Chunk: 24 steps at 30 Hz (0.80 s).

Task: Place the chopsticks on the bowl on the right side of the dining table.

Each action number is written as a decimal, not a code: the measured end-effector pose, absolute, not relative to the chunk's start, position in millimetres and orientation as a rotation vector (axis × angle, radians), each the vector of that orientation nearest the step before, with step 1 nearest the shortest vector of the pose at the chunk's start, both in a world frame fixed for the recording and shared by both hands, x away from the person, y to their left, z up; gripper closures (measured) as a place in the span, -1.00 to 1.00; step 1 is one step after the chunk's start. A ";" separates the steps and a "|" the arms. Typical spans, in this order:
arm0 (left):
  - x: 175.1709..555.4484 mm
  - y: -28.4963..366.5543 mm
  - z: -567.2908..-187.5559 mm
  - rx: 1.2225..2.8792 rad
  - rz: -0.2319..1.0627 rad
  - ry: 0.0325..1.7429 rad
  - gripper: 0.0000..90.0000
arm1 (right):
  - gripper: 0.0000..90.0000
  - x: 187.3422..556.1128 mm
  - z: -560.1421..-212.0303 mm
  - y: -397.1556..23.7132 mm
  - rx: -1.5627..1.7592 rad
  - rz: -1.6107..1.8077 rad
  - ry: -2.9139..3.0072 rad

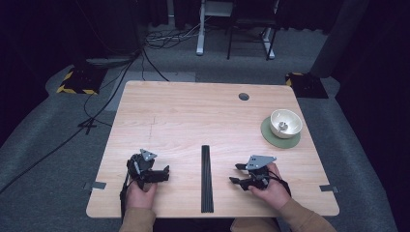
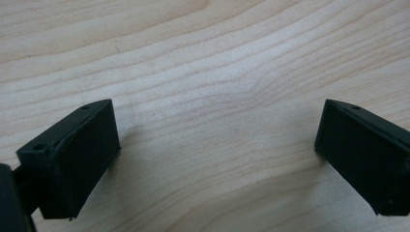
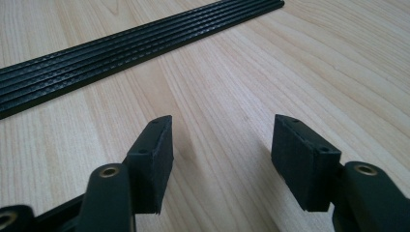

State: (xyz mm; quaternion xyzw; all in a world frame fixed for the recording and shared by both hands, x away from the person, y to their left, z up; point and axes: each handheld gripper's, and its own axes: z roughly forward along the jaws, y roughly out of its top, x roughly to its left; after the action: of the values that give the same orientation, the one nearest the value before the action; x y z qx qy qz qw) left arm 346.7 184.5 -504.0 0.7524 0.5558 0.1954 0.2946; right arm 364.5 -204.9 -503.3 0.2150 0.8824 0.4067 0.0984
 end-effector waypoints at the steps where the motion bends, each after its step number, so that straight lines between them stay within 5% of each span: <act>1: 346.4 184.0 -504.1 1.994 0.517 1.483 -0.94 | -0.10 364.5 -503.4 -204.9 0.635 1.203 2.611; 11: 346.3 183.8 -504.2 1.993 0.524 1.485 -0.94 | -0.28 365.5 -503.4 -203.0 0.642 1.195 2.616; 24: 346.3 183.9 -504.2 1.991 0.519 1.485 -0.94 | -0.23 366.5 -485.5 -187.4 0.641 1.229 2.638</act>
State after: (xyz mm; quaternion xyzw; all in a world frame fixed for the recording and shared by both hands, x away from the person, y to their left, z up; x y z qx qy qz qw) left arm 346.3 183.9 -504.2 0.7490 0.5587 0.1954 0.2976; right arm 366.5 -187.4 -485.5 0.2143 0.8824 0.4110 0.0806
